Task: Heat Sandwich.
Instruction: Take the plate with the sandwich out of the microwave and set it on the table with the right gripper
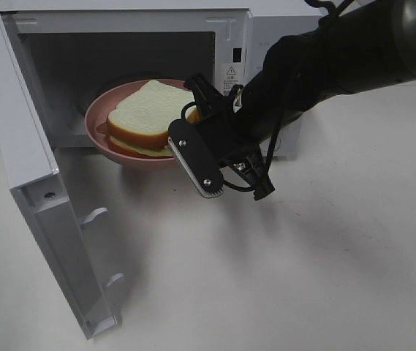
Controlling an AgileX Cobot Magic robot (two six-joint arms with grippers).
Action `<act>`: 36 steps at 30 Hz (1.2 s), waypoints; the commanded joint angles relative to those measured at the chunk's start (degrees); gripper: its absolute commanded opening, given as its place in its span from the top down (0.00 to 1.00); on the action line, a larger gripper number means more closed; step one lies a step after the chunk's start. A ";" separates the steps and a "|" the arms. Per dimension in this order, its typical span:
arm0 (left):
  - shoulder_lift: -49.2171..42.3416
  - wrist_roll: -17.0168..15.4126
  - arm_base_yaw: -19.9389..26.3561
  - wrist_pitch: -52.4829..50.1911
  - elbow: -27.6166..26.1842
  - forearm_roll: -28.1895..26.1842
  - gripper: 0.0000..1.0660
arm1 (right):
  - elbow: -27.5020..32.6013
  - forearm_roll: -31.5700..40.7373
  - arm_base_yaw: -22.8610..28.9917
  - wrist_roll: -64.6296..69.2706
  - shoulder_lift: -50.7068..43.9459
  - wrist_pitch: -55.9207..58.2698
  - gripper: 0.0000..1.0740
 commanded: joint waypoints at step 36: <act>-1.15 0.17 0.11 0.00 0.17 -0.17 0.03 | 35.41 -2.01 -0.63 2.69 -34.78 0.40 0.99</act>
